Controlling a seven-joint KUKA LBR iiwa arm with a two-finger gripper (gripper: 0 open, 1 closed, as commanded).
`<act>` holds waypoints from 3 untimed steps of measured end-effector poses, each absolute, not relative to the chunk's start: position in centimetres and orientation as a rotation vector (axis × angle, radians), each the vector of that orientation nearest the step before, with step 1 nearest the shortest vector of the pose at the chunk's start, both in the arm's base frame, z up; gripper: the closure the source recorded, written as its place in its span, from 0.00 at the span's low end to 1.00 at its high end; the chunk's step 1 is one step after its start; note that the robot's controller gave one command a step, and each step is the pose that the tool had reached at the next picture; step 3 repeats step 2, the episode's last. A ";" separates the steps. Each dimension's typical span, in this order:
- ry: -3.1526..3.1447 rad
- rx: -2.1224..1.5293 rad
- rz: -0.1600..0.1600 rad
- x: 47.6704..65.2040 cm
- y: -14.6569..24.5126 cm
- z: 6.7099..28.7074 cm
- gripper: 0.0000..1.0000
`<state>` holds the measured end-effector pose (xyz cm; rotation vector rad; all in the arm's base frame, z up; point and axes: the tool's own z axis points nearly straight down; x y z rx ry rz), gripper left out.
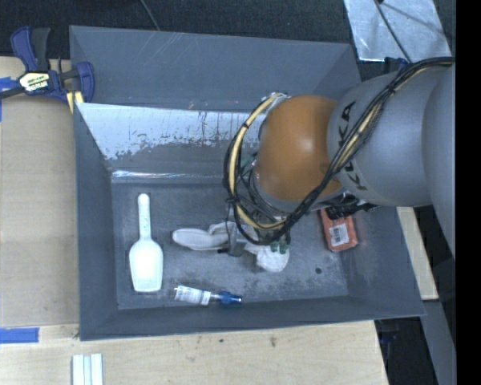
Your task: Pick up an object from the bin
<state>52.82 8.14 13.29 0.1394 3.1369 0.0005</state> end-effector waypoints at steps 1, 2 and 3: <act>3.143 0.140 -0.001 52.7 8.1 14.5 1.00; 3.137 0.140 0.001 52.8 8.1 15.9 1.00; 3.137 0.140 0.001 52.8 8.1 15.9 1.00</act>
Offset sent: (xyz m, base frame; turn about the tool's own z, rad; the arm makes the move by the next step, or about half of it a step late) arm 0.0002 0.0001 0.0415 0.0000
